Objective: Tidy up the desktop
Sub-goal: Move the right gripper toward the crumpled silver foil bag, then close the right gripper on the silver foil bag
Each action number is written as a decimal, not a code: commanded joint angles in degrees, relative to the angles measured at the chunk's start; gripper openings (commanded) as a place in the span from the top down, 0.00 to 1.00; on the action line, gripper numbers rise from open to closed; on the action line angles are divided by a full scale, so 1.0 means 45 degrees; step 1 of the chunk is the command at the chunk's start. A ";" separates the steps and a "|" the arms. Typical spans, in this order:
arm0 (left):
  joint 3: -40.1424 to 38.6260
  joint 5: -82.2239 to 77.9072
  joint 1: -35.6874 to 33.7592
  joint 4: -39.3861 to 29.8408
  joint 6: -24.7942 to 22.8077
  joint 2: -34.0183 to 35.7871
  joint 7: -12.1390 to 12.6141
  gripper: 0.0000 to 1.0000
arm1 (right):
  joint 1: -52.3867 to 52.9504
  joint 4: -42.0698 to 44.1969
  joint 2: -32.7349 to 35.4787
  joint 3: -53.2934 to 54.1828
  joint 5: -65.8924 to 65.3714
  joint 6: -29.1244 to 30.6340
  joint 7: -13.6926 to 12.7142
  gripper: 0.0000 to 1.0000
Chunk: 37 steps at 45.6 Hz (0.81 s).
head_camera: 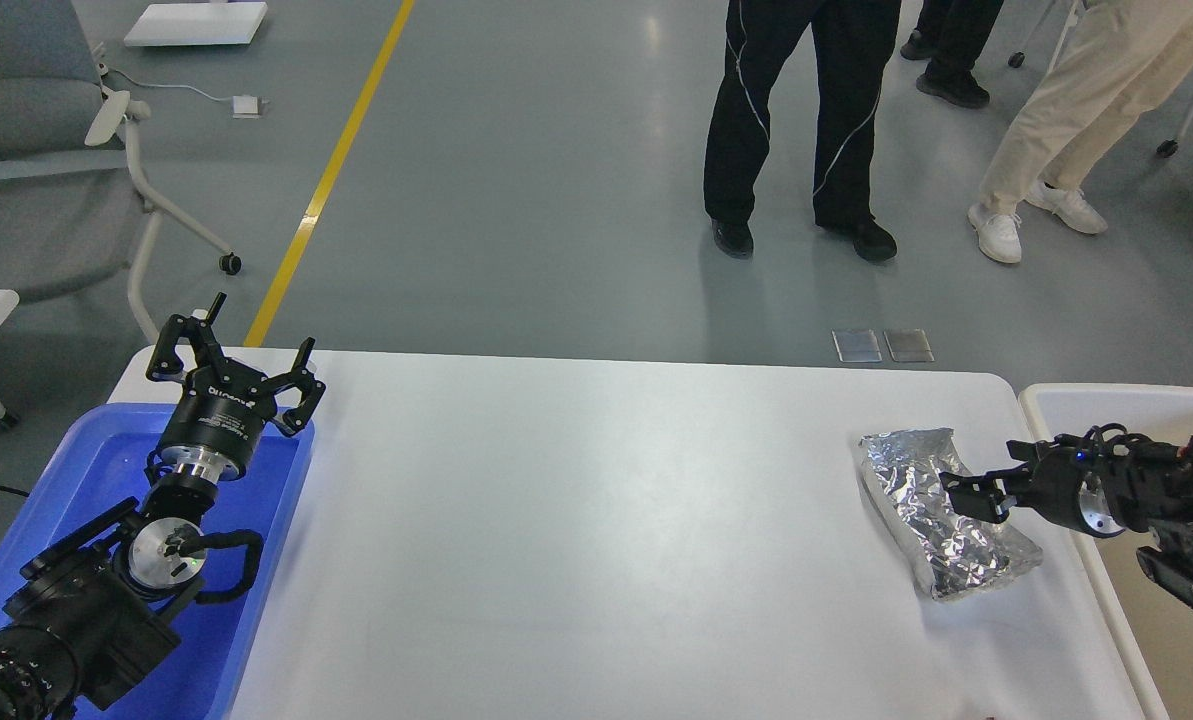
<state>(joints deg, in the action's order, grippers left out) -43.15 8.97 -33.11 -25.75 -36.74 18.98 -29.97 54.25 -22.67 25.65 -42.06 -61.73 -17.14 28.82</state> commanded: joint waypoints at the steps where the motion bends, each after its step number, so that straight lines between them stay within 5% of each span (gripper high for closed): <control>1: 0.0000 -0.0001 -0.0004 0.0000 0.0000 -0.0017 0.0000 0.00 | -0.0784 0.0877 -0.0367 -0.0068 0.0534 -0.0018 0.0002 0.07; 37: 0.0000 -0.0001 0.0015 0.0000 0.0000 0.0002 0.0000 0.00 | -0.1937 0.1405 -0.0484 -0.0068 0.1356 -0.0839 0.0022 0.25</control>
<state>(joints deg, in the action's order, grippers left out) -43.15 8.97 -33.07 -25.75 -36.74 18.98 -29.97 46.67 -16.62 23.59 -42.37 -55.85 -19.30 28.89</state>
